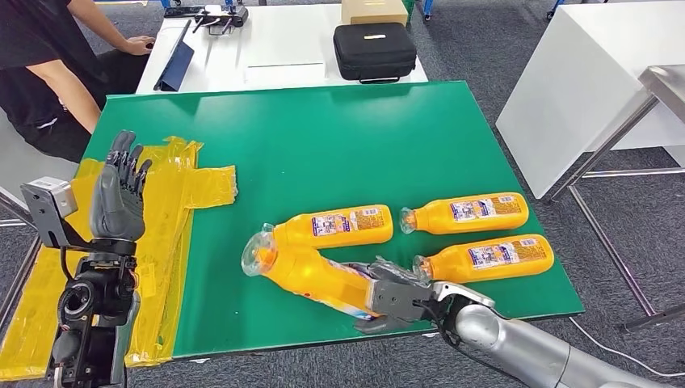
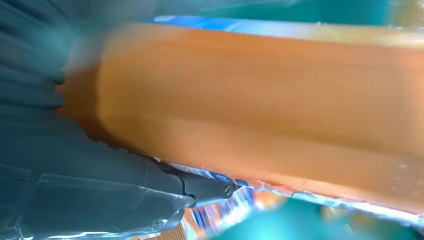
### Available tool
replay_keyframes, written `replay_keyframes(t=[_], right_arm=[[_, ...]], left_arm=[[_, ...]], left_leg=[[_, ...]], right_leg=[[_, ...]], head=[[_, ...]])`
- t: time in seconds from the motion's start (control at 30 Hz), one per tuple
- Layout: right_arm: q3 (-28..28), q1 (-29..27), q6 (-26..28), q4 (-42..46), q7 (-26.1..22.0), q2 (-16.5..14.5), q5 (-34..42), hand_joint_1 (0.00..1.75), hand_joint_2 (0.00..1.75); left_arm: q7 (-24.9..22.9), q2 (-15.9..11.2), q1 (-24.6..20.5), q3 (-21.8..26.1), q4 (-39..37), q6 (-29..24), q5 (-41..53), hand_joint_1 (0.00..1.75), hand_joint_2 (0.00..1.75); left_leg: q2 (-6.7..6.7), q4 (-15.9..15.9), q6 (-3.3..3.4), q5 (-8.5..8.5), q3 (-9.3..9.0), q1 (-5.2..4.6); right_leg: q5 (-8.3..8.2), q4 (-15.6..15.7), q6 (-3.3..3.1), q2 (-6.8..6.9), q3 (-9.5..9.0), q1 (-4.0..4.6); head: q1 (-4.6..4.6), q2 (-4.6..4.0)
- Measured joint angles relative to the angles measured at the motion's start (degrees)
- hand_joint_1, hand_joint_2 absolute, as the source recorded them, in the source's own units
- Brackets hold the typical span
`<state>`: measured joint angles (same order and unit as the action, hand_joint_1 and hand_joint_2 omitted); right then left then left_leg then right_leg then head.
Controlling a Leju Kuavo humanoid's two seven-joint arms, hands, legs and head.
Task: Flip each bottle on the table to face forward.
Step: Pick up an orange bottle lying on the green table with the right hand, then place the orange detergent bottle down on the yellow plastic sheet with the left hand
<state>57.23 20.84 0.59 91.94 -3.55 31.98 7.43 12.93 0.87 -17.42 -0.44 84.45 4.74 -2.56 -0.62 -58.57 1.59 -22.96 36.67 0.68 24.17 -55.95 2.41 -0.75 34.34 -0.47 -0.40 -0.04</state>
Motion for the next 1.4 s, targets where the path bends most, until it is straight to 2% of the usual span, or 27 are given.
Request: replay_keyframes(t=[0.17,0.3,0.4,0.53,0.67,0.83,1.03,1.17,1.4], right_arm=[[-11.19,-6.05,-0.07,6.67,-3.14,-3.20,-3.03,1.75,1.75],[-21.59,-7.89,1.42,9.08,-1.33,-9.57,-11.95,1.75,1.75],[-28.17,-6.76,2.32,8.22,0.46,-14.10,-19.83,1.75,1.75],[-35.42,-2.53,3.63,1.50,0.12,-20.33,-29.38,1.75,1.75],[-39.27,1.09,5.67,-6.19,-1.05,-24.24,-33.93,1.75,1.75],[-40.87,5.42,8.85,-16.38,-3.05,-26.01,-35.26,1.75,1.75],[-39.10,9.09,12.99,-25.83,-5.15,-26.77,-35.08,1.75,1.75],[-35.06,9.38,15.59,-28.47,-4.41,-28.13,-37.29,1.75,1.75],[-29.40,9.42,18.03,-30.22,-2.27,-29.62,-36.64,1.75,1.75]], left_arm=[[0.20,0.50,0.45,0.75,0.17,2.93,-3.66,0.00,1.75],[0.19,2.45,0.69,0.39,0.29,4.53,-5.85,0.00,1.75],[0.19,4.14,0.54,-0.93,0.09,4.94,-7.25,0.00,1.75],[0.50,6.57,-1.01,-4.52,-1.75,5.40,-10.32,0.00,1.75],[1.53,7.66,-3.59,-8.40,-5.30,5.69,-13.29,0.00,1.75],[4.56,7.75,-9.88,-14.86,-14.04,5.93,-19.04,0.00,1.75],[5.93,7.61,-16.23,-23.55,-22.53,4.36,-26.30,0.00,1.75],[5.93,7.21,-17.71,-26.90,-24.46,3.18,-28.55,0.00,1.75],[5.75,6.10,-17.96,-29.08,-25.22,2.39,-30.02,0.00,1.75]], left_leg=[[-0.02,0.01,-0.01,-0.02,0.12,0.00],[-0.02,0.01,-0.01,-0.01,0.17,-0.01],[-0.02,0.01,0.02,0.02,0.19,-0.01],[-0.02,0.00,0.10,0.09,0.19,-0.04],[-0.02,-0.01,0.12,0.14,0.19,-0.05],[-0.05,-0.02,0.14,0.16,0.22,-0.05],[-0.03,-0.02,0.14,0.15,0.27,-0.06],[-0.02,0.00,0.13,0.14,0.29,-0.05],[-0.03,0.07,0.13,0.15,0.32,-0.04]], right_leg=[[0.05,0.00,-0.05,0.01,0.10,-0.01],[0.05,0.01,-0.06,0.00,0.16,-0.01],[0.02,0.01,-0.06,0.00,0.18,-0.02],[-0.06,0.01,0.00,0.01,0.17,-0.07],[-0.09,0.00,0.03,0.01,0.18,-0.08],[-0.10,-0.01,0.04,0.05,0.18,-0.08],[-0.10,-0.03,0.06,0.04,0.19,-0.08],[-0.08,-0.03,0.06,0.03,0.25,-0.07],[-0.06,-0.05,0.04,0.04,0.30,-0.06]], head=[[0.00,0.00],[0.01,0.00],[0.02,0.00],[0.02,0.00],[0.01,0.00],[0.01,0.00],[0.02,0.00],[-0.01,0.00],[0.02,0.00]])
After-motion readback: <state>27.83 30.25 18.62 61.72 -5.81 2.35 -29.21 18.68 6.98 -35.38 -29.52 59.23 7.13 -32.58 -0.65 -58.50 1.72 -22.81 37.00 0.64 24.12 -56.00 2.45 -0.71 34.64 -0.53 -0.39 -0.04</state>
